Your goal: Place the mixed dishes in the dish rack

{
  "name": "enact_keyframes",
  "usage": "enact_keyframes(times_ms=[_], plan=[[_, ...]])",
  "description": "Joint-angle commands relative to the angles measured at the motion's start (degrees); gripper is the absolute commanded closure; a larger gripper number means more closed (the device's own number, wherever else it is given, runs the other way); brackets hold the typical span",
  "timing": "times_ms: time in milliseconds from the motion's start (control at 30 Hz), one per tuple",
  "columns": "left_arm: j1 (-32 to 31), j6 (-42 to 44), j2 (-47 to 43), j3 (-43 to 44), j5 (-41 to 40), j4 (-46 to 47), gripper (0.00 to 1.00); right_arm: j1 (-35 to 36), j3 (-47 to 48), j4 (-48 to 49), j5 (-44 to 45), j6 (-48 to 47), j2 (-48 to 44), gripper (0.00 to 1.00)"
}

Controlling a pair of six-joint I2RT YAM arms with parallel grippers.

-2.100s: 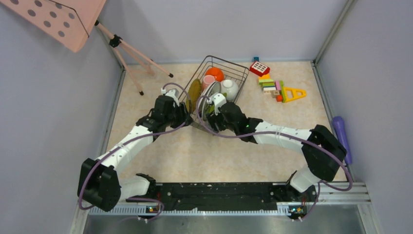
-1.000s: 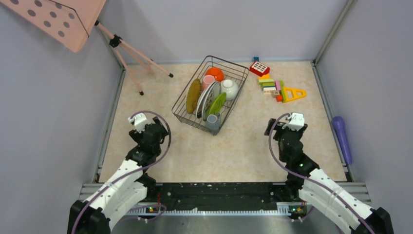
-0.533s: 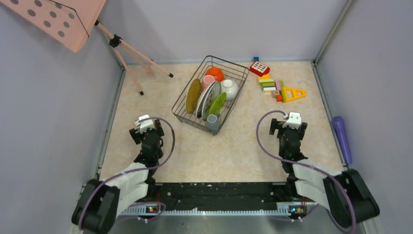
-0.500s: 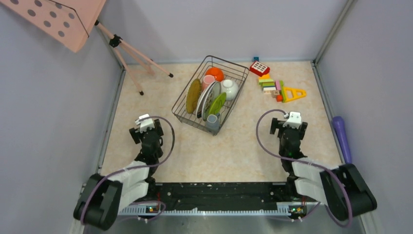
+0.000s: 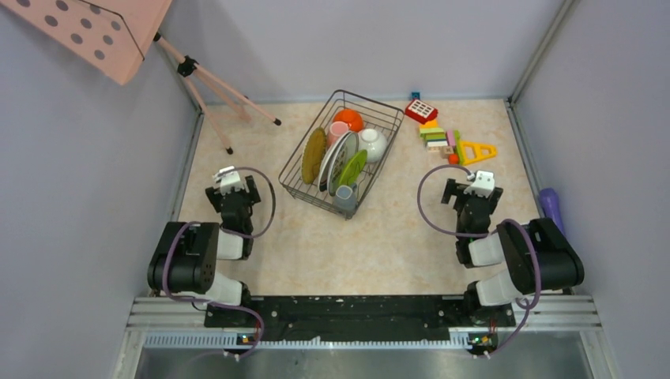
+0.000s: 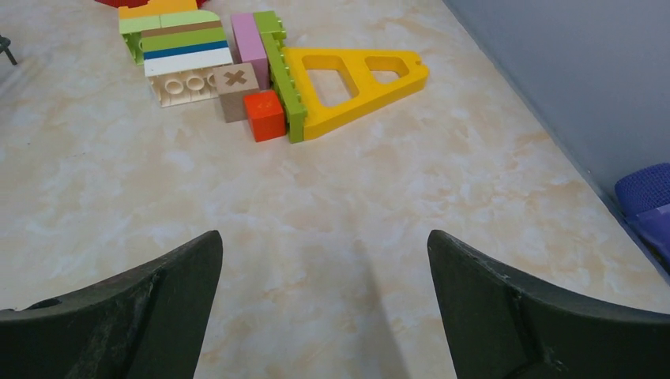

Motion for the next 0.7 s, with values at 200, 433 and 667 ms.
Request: enact_keyframes(times_ms=[200,433,667], plan=[[1.9,-2.3,-0.8,7.0,8.2,-4.8,0.02,-0.8,1.6,5.0,-0.3,1.9,0.2,0.01],[1.9,-2.3,-0.8,7.0,8.1,-4.9,0.02,-0.8,1.6,4.9,-0.3,2.0,0.2,0.01],[1.8,-2.2,-0.8,7.1,8.1,-5.2,0.02,-0.8,1.6,5.0,-0.3,1.9,0.3,0.01]])
